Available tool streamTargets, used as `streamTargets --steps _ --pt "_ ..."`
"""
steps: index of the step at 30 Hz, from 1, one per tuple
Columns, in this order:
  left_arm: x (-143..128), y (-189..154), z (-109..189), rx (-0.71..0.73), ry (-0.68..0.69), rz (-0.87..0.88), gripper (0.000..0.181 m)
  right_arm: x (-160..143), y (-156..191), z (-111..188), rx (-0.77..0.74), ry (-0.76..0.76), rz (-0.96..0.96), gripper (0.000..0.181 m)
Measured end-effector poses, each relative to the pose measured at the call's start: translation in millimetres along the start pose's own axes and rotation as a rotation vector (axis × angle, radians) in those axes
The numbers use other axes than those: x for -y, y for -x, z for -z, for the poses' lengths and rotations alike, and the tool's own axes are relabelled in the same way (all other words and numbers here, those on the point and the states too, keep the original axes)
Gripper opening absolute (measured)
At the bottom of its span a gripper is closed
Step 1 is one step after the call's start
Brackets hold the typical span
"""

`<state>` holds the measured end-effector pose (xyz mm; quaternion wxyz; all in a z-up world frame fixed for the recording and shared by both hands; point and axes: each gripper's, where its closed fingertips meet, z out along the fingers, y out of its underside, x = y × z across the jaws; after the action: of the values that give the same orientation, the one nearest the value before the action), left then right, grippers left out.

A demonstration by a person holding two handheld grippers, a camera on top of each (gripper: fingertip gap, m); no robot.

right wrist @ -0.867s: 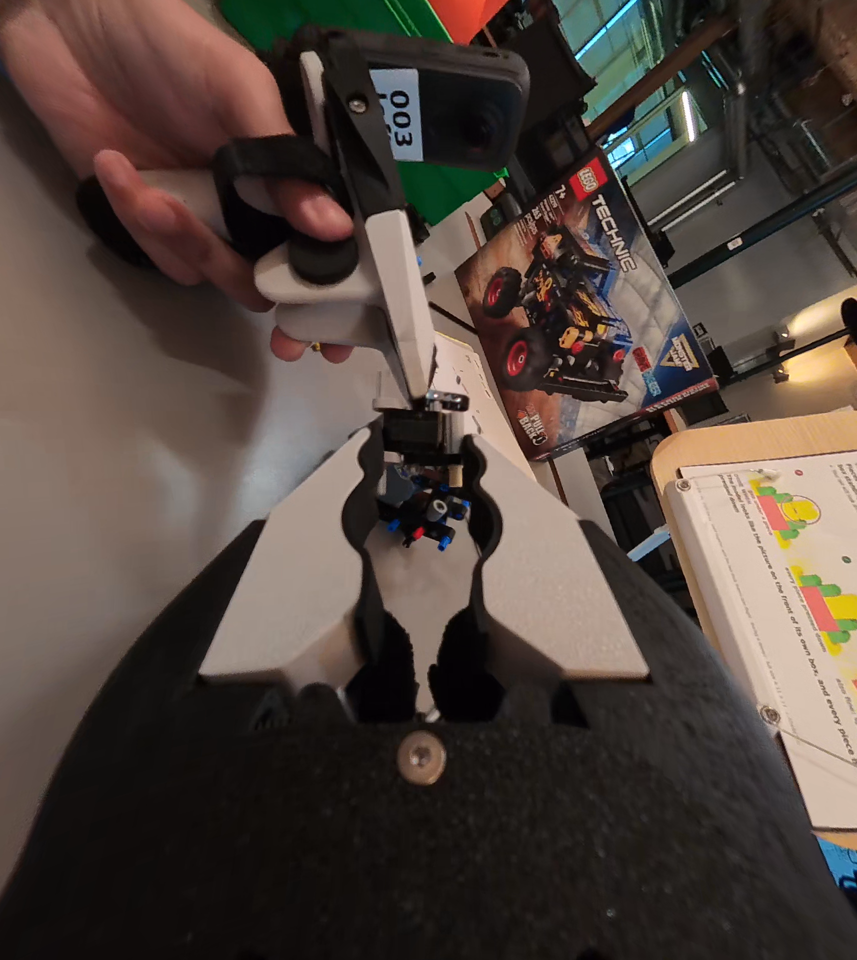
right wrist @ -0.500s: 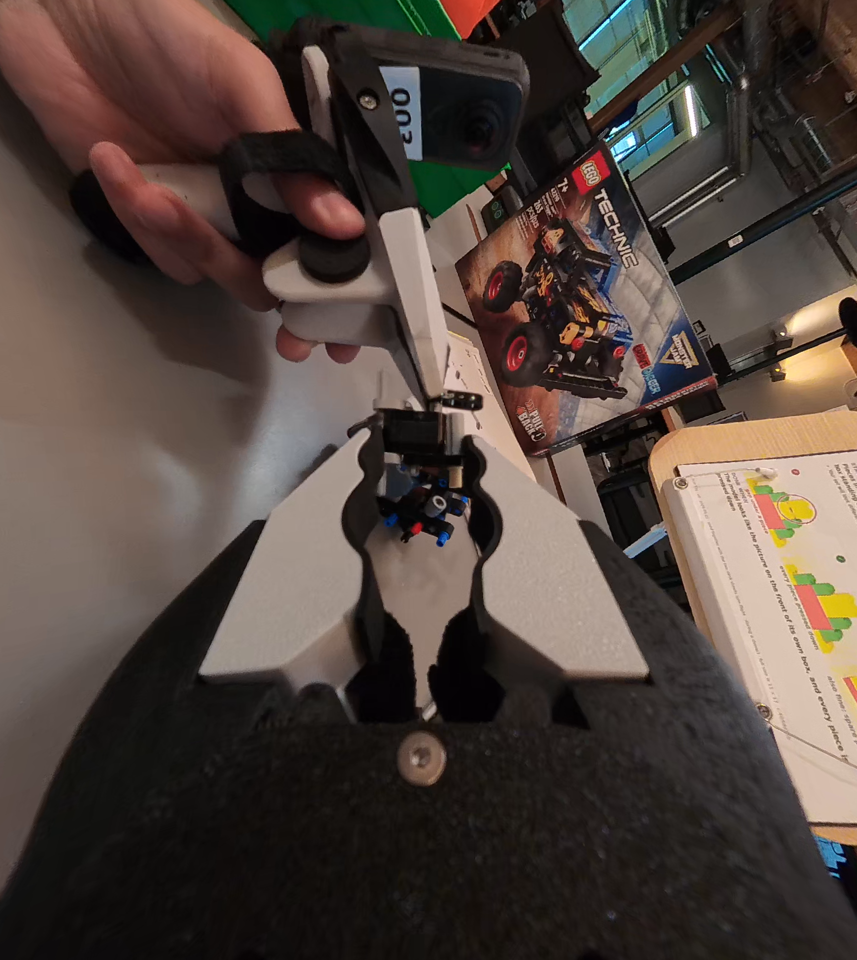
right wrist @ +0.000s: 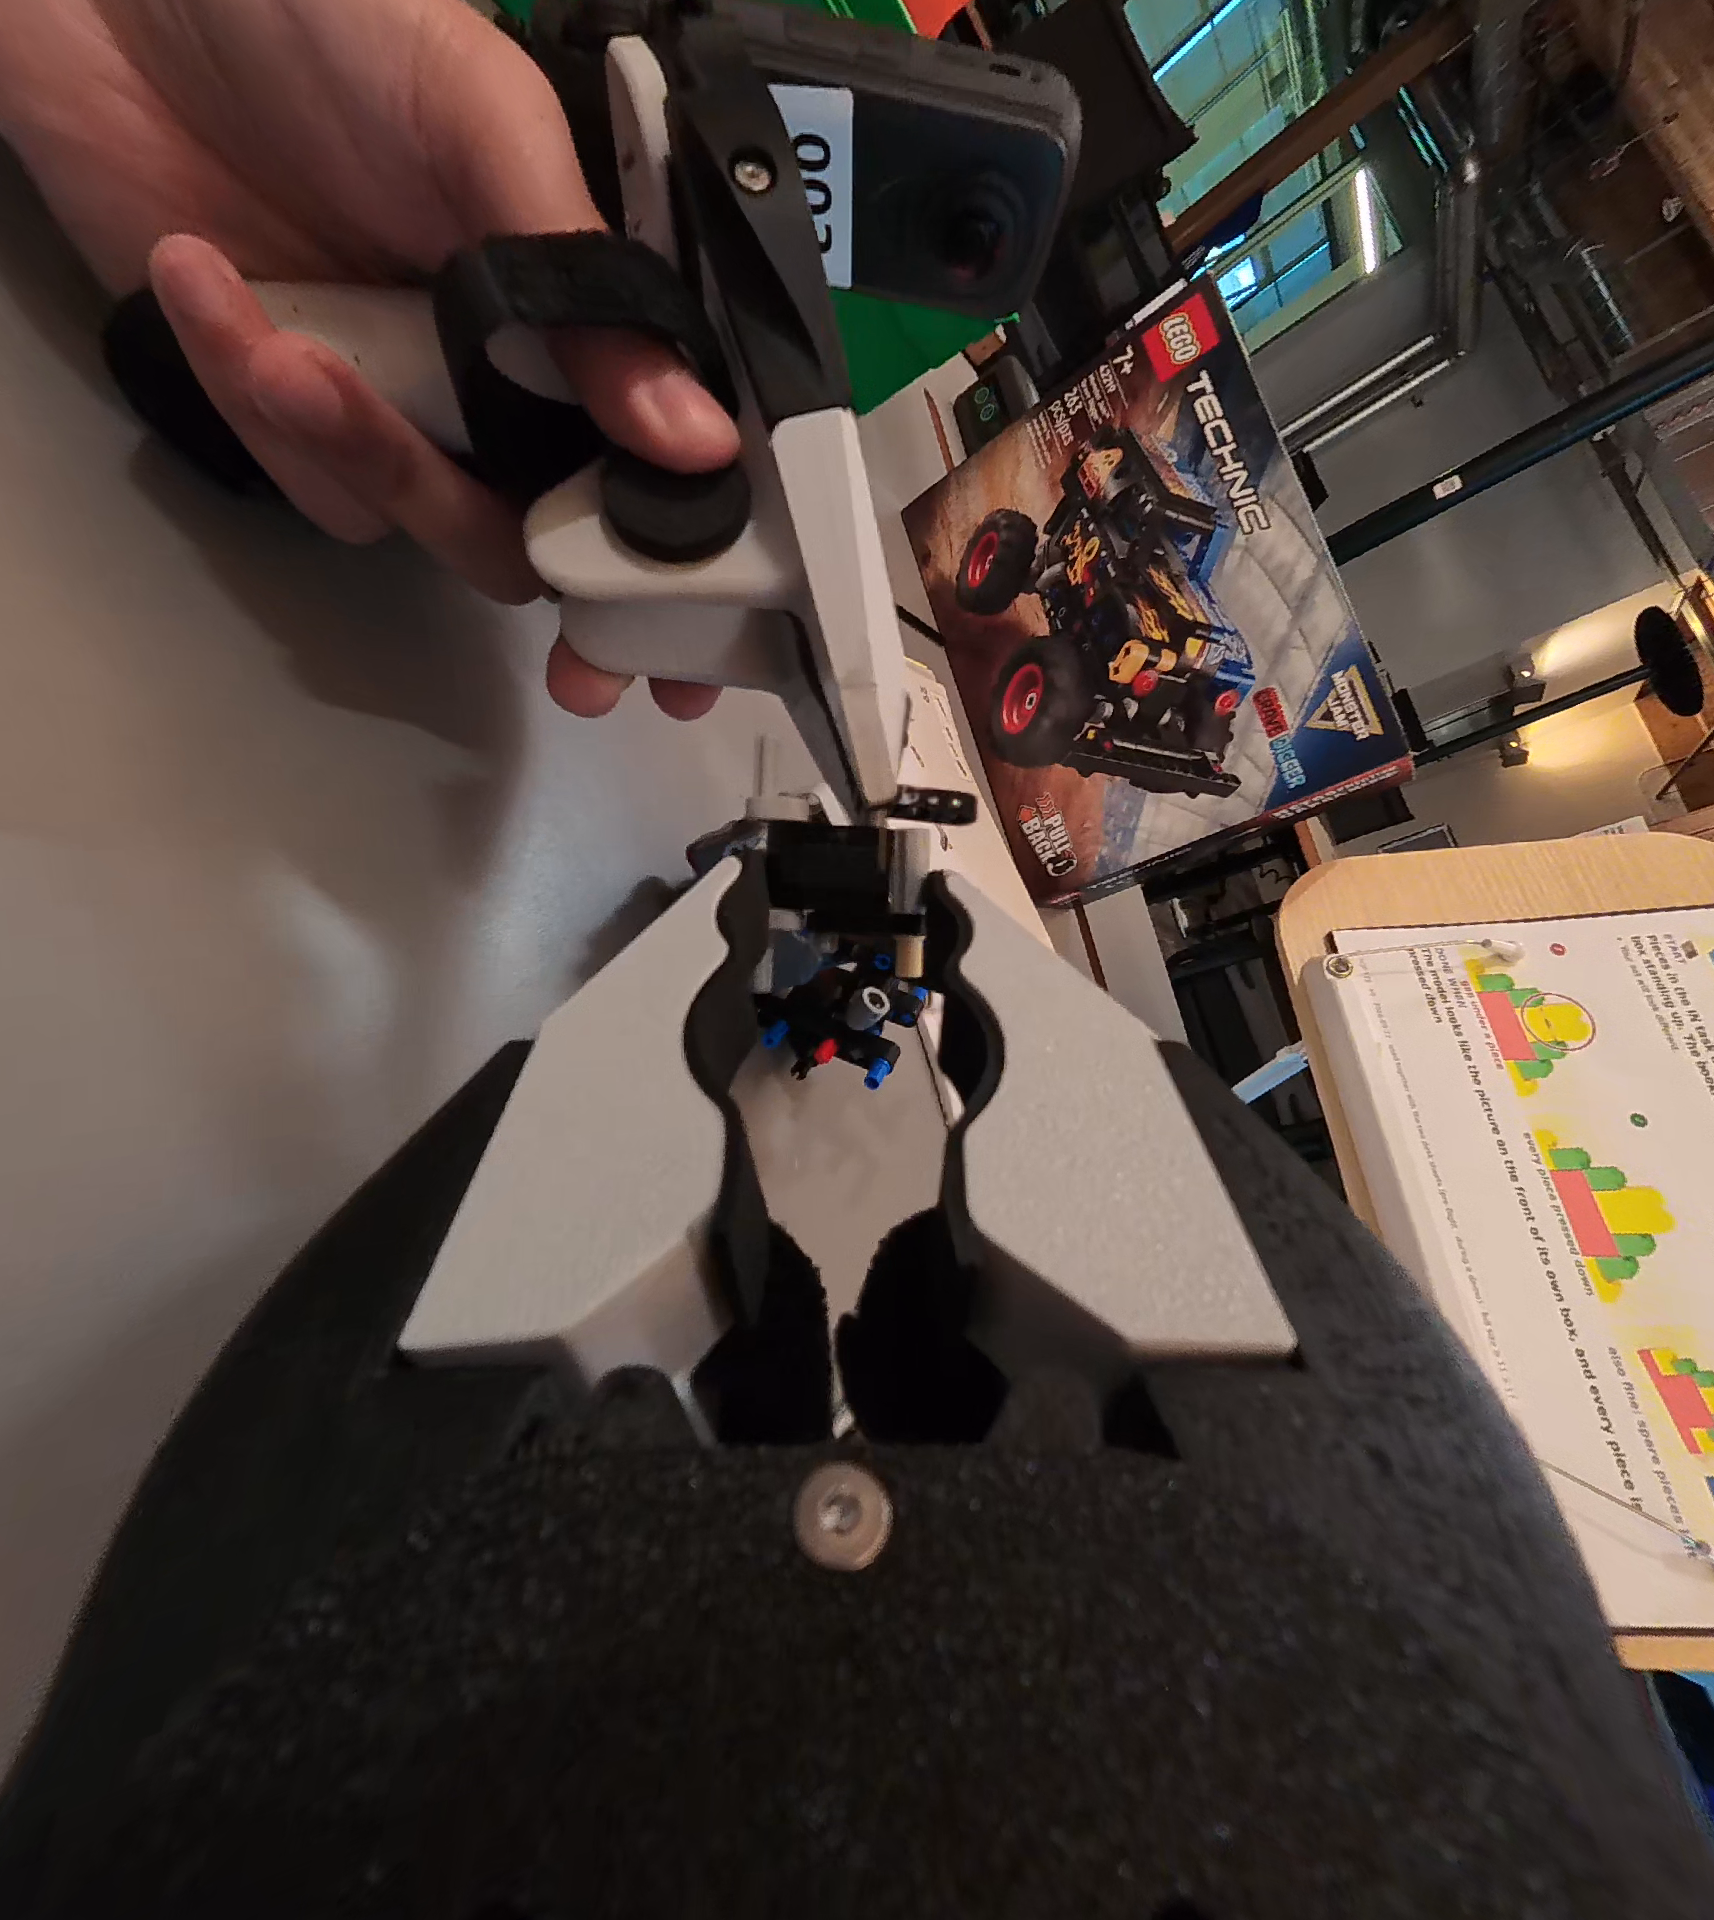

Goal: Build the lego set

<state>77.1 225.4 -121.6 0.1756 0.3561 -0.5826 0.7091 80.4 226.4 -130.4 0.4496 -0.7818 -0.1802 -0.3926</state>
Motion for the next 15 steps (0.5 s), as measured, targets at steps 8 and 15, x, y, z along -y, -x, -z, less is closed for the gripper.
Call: streamTargets --steps 8,15 --pt "-1.2 3.8 -1.2 0.057 -0.003 -0.04 0.005 -2.6 1.4 -1.2 -0.005 0.028 0.005 0.029" --pt "-4.2 6.3 -2.0 0.081 0.014 -0.042 0.005 -4.2 3.7 -1.5 -0.021 0.058 0.062 0.029"
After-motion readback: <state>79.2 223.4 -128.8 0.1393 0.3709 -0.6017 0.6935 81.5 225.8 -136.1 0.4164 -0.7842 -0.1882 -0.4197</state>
